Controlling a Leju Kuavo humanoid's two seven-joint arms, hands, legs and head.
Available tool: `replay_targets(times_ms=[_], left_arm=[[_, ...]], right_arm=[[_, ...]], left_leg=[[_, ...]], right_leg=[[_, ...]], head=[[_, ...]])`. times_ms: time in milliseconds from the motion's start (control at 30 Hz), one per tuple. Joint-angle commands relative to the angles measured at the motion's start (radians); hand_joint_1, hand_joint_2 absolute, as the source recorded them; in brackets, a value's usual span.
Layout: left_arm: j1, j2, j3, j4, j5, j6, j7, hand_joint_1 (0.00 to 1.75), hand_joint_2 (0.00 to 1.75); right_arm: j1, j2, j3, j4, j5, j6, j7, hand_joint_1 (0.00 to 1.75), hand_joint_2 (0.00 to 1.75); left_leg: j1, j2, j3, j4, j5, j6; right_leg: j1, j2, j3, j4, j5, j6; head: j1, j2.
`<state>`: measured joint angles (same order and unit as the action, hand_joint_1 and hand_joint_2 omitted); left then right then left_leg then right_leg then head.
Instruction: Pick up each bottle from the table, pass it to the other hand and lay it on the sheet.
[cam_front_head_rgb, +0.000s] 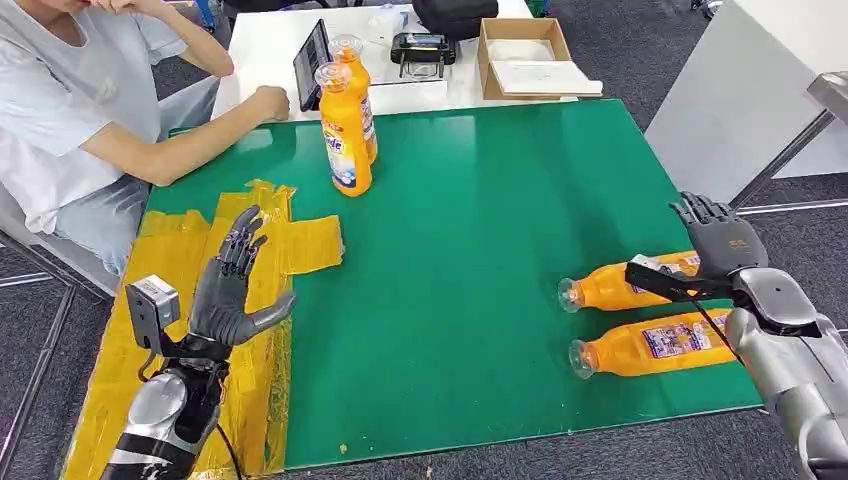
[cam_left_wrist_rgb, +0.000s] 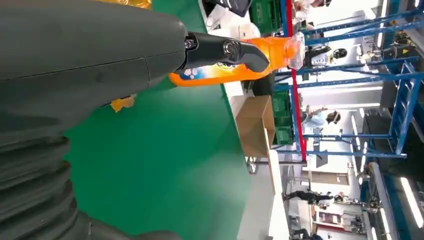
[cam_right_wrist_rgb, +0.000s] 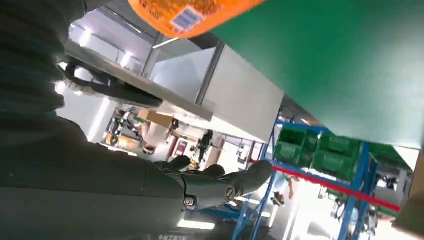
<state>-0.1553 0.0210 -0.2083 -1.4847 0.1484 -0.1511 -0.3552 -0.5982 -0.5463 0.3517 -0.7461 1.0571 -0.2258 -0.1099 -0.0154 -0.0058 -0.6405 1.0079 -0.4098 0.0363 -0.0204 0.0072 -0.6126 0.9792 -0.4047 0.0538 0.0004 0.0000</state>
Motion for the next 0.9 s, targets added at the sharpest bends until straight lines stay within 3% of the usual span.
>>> replay_targets(times_ms=[33, 200, 367, 533, 600, 900], left_arm=[[-0.025, 0.015, -0.013, 0.065, 0.003, 0.003, 0.002, 0.00, 1.75], [-0.026, 0.015, -0.013, 0.064, 0.003, 0.004, 0.003, 0.00, 1.75], [-0.028, 0.015, -0.013, 0.061, 0.004, 0.004, 0.003, 0.00, 1.75], [-0.030, 0.019, -0.015, 0.061, 0.006, 0.006, 0.004, 0.00, 1.75], [-0.030, 0.022, -0.014, 0.061, 0.006, 0.007, 0.004, 0.00, 1.75], [-0.031, 0.023, -0.014, 0.062, 0.006, 0.007, 0.004, 0.00, 1.75]], right_arm=[[-0.071, 0.041, 0.053, 0.112, -0.001, -0.003, 0.001, 0.00, 1.75], [-0.062, 0.036, 0.053, 0.094, -0.007, 0.000, 0.017, 0.00, 1.75], [-0.056, 0.039, 0.055, 0.091, -0.008, 0.002, 0.020, 0.00, 1.75], [-0.060, 0.035, 0.061, 0.090, -0.063, 0.073, -0.021, 0.00, 1.75], [-0.073, 0.024, 0.074, 0.096, -0.097, 0.151, -0.066, 0.00, 1.75], [-0.080, 0.019, 0.078, 0.097, -0.100, 0.162, -0.070, 0.00, 1.75]], left_leg=[[0.003, 0.004, 0.011, 0.002, -0.005, -0.005], [0.001, 0.002, 0.003, 0.000, -0.001, -0.002], [0.002, 0.002, 0.007, 0.000, -0.003, -0.004], [0.002, 0.002, 0.007, 0.001, -0.003, -0.004], [0.001, 0.002, 0.006, 0.000, -0.002, -0.003], [0.001, 0.001, 0.002, 0.000, 0.000, -0.001]], right_leg=[[0.003, 0.003, 0.011, -0.001, -0.002, -0.004], [0.001, 0.001, 0.003, -0.001, 0.000, -0.002], [0.002, 0.001, 0.006, -0.001, -0.001, -0.003], [0.002, 0.001, 0.007, -0.001, -0.002, -0.003], [0.002, 0.001, 0.005, -0.001, -0.001, -0.003], [0.001, 0.001, 0.002, -0.001, 0.000, -0.001]], head=[[0.000, 0.000], [0.000, 0.000], [0.000, 0.000], [0.000, 0.000], [0.000, 0.000], [0.000, 0.000]])
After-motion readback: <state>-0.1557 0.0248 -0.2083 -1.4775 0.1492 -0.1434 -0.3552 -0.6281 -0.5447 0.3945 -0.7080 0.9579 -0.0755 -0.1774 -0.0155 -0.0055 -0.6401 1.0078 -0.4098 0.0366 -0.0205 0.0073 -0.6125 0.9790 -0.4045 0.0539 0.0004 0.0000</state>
